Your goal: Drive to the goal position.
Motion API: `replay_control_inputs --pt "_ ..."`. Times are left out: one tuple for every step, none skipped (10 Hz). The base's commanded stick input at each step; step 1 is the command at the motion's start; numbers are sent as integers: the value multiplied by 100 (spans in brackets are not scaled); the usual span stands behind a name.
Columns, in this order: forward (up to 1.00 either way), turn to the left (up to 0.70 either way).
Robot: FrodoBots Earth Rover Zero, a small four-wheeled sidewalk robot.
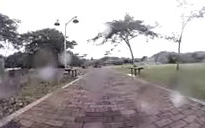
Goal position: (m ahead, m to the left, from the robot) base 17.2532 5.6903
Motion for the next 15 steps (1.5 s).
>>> replay_control_inputs --pt "70 0" --pt "70 0" --pt "70 0" --pt "70 0" --pt "70 0" --pt "70 0" --pt "70 0" --pt "70 0" --pt "70 0" --pt "70 0" --pt "70 0" --pt "70 0" --pt "70 0" --pt "70 0" --pt "70 0"
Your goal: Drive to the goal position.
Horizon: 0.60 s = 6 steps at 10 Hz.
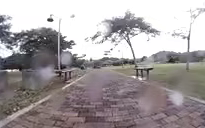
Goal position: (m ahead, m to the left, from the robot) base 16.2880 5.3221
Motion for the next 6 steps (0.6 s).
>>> replay_control_inputs --pt "70 0" --pt "70 0" --pt "70 0" --pt "70 0" --pt "70 0" --pt "70 0"
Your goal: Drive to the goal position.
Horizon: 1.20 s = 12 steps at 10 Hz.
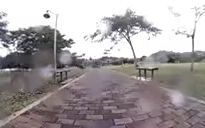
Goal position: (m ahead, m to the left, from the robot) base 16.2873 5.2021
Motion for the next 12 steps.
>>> replay_control_inputs --pt "70 0" --pt "70 0" --pt "70 0" --pt "70 0" --pt "70 0" --pt "70 0" --pt "70 0" --pt "70 0" --pt "70 0" --pt "70 0" --pt "70 0" --pt "70 0"
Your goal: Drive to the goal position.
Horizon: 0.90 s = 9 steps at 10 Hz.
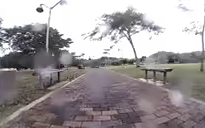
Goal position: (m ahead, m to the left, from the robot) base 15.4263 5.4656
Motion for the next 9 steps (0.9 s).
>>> replay_control_inputs --pt "70 0" --pt "70 0" --pt "70 0" --pt "70 0" --pt "70 0" --pt "70 0" --pt "70 0" --pt "70 0" --pt "70 0"
